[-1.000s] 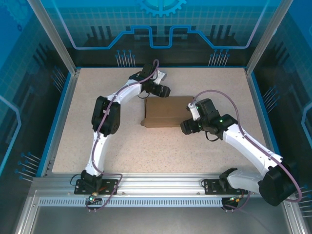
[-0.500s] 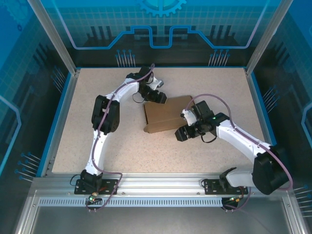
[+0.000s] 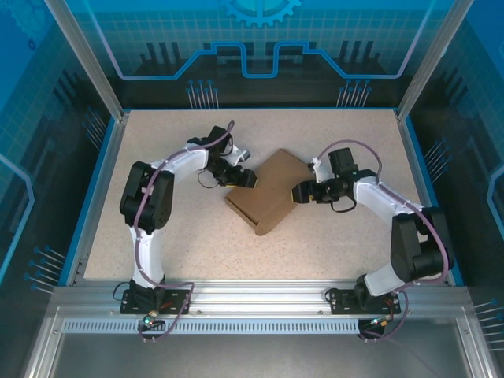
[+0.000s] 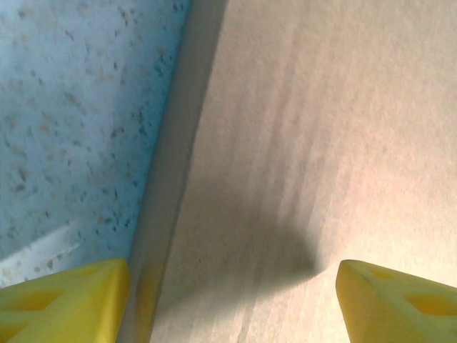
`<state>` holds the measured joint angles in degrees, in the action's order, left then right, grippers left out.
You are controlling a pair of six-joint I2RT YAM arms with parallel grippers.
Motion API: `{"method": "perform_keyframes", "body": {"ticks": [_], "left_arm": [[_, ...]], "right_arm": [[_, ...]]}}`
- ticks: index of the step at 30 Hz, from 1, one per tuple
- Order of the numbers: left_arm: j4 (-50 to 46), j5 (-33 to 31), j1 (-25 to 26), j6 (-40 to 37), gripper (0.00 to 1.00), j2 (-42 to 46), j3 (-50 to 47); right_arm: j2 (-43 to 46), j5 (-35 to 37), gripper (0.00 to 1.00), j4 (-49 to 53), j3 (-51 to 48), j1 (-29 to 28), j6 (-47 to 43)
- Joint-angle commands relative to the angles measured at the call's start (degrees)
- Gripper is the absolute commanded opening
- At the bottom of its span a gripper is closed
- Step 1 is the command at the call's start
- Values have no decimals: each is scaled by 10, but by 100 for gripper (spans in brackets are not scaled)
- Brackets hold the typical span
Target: Fold the paper box
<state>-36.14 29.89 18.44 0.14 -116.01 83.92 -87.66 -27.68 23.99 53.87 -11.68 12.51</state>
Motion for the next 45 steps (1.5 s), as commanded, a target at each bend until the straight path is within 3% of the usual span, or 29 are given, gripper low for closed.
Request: {"method": "perform_keyframes", "body": {"ticks": [1,16,28,34,45], "left_arm": [[38,23,2,22,77,39,-37],[42,-11,9,24,72,35,-45],[35,3,9,30,75,-29,55],[12,-3,9,16,68,-57,76],[45,0,9,52,54,-32,1]], "right_arm": [[-22,-11,72,-25,30,18,4],[-24,-29,65,-111,-57,10,75],[-80,-62,55,-167,-59,12,94],[-93,-83,55,-219,-68,12,110],[-132,-109,59,-286,-71,5,150]]}}
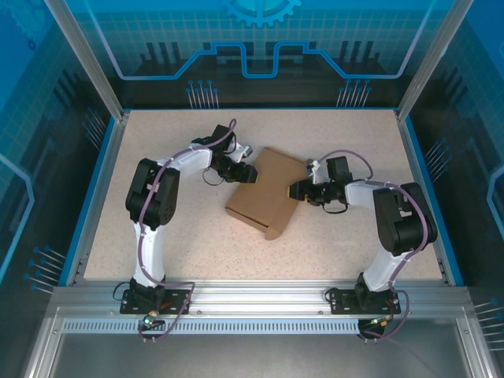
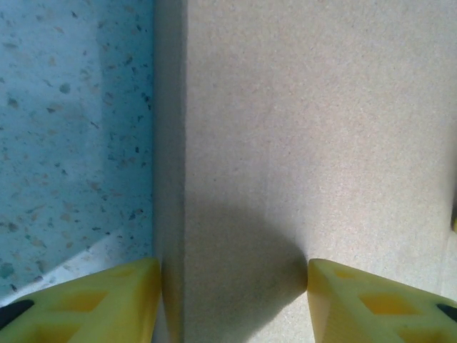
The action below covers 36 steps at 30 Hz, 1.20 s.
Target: Fold the paper box
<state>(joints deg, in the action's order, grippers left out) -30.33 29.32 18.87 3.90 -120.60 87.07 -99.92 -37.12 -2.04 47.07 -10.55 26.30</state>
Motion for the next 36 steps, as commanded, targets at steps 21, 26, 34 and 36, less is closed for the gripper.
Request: {"method": "perform_keyframes", "body": {"ticks": [21,26,34,36], "left_arm": [[103,83,27,102,48,53,-146],[111,100,45,107,51,39,-137],[131,125,69,115,54,19,-119],[132,128,69,116,55,15,-115]], "right_arm": [[98,-32,53,-47,7,-44,49],[142,-16,51,-23,16,-55,47],[173,28,49,53,48,-78,19],[179,40,48,66,52,-83,15]]}}
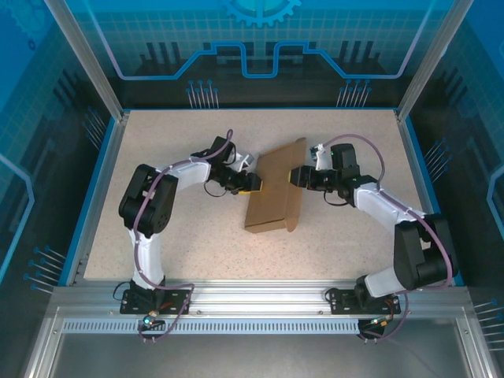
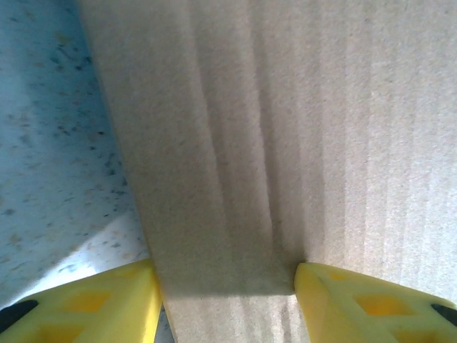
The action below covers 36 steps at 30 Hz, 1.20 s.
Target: Fold the paper box
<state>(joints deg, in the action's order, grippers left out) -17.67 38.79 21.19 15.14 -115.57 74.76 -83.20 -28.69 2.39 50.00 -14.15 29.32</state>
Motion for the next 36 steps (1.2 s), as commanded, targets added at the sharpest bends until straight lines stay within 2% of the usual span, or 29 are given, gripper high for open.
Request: {"method": "perform_keyframes", "body": {"ticks": [1,17,23,28,32,36], "left_arm": [[5,33,46,3,55,-36,10],[16,14,43,13,58,-25,14],[53,-21,28,39,61,45,-47],[123,-40,16,89,70,130,-97],[169,-50,14,136,76,162,-94],[187,-77,16,156,78,157,-67]], "right_arm": [[16,-37,48,30,25,-49,-18],[3,115,46,192,93,-107,-81],[1,122,44,196,100,-112,-86],[3,120,44,192,100,-113,-88],[1,119,44,186,98,-113,-89],[4,120,44,183,95,-113,-89]]}}
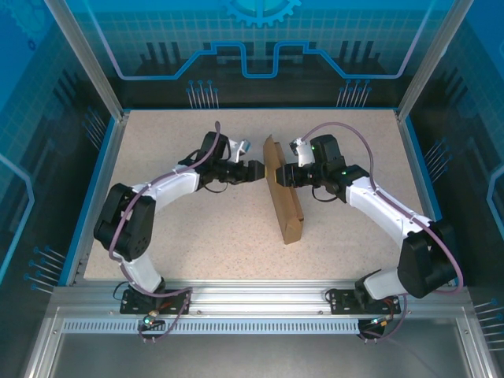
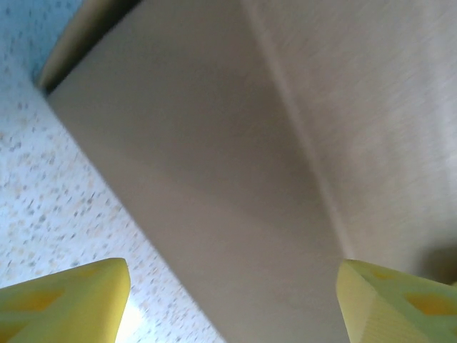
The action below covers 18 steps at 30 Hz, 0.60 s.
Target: Fold the paper box
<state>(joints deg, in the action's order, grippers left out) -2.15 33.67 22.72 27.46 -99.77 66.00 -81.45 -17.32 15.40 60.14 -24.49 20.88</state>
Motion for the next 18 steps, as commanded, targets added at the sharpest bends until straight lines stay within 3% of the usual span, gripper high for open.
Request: {"method": "perform_keyframes", "body": {"ticks": [1,8,18], "left_arm": [[27,-33,0,35,78,-11,33],[16,-25,7,42,78,-74,101],[-23,-46,19,17,77,-101,117]], "right_arm": [[-13,7,44,51,-7,-10,-5],[-15,4,44,44,-9,-10,-3],[-13,6,45,49,0,-11,-6]]}}
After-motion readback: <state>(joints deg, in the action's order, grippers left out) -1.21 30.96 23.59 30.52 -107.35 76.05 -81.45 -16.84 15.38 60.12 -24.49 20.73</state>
